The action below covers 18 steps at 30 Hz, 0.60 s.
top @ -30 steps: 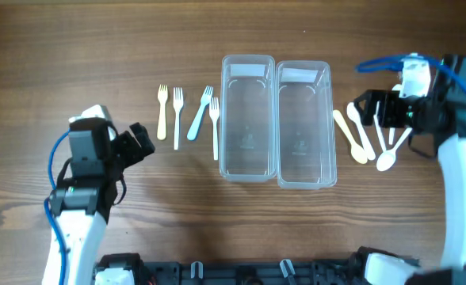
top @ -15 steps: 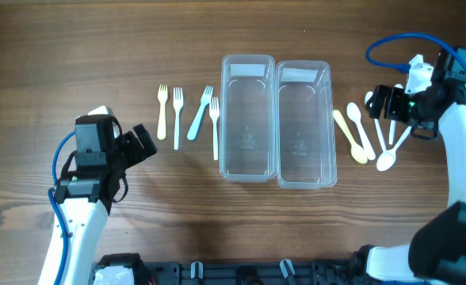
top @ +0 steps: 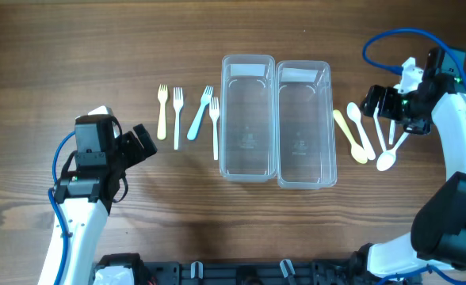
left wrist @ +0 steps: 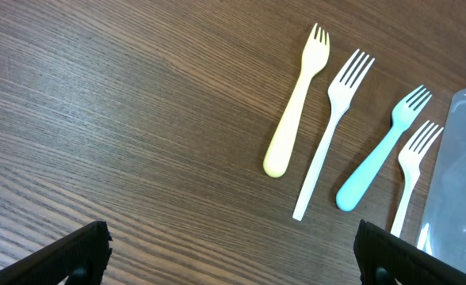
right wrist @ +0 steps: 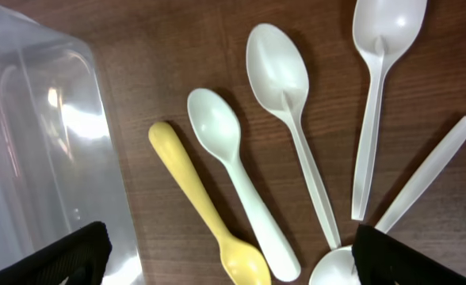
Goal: Pack container
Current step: 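Move the right gripper over the spoons and lower onto them, then grasp a white spoon with the right gripper, drop it in right container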
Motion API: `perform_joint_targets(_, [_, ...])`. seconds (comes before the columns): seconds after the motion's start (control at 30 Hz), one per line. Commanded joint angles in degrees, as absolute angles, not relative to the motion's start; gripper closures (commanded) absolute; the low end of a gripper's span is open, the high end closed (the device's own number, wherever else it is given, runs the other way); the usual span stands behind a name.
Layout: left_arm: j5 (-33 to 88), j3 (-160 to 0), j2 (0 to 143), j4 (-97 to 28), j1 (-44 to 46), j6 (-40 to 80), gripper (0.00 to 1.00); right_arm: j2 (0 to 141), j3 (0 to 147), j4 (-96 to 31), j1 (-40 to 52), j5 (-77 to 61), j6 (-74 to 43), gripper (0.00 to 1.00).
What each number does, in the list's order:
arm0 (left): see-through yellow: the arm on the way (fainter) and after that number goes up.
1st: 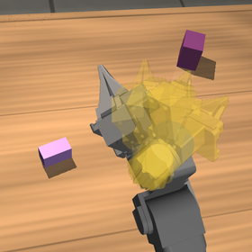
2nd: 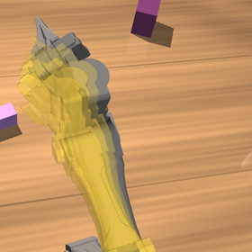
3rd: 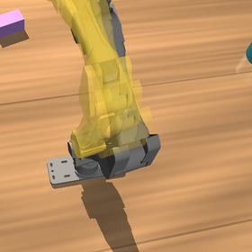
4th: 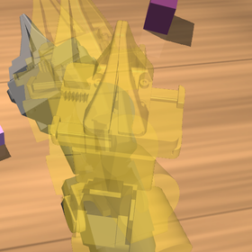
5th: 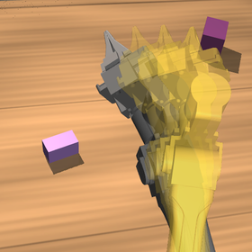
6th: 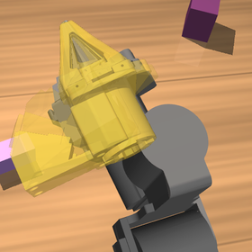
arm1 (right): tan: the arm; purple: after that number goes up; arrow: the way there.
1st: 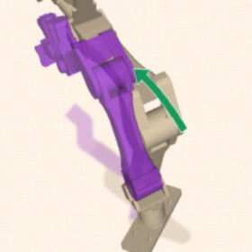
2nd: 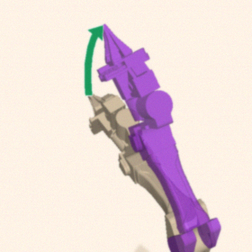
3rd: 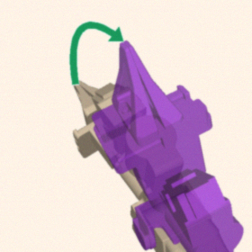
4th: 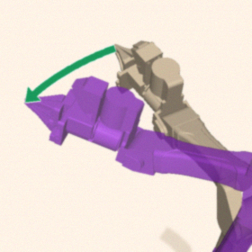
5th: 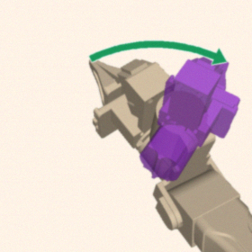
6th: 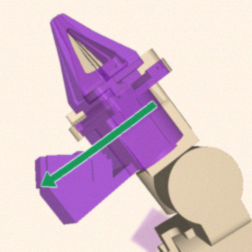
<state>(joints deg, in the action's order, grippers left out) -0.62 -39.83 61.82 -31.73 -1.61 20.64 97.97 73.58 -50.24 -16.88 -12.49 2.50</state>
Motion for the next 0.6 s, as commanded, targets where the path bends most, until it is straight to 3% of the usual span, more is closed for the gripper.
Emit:
perform_joint_targets(0.0, [-1.17, -40.88, 61.95, -31.73, -1.72, 19.73, 0.00, 100.57, 74.41, -50.39, -15.68, -8.99, 1.48, 0.05])
perform_joint_targets(0.3, [-1.17, -40.88, 61.95, -31.73, -1.72, 19.73, 0.00, 107.53, 74.32, -47.62, -14.85, -1.93, 2.90, 0.18])
perform_joint_targets(0.47, [-1.17, -40.88, 61.95, -31.73, -1.72, 19.73, 0.00, 111.87, 74.32, -48.95, -14.61, -5.58, 2.87, 0.40])
perform_joint_targets(0.57, [-1.17, -40.88, 61.95, -31.73, -1.72, 19.73, 0.00, 113.16, 74.32, -49.54, -13.87, -4.64, 2.90, 0.40])
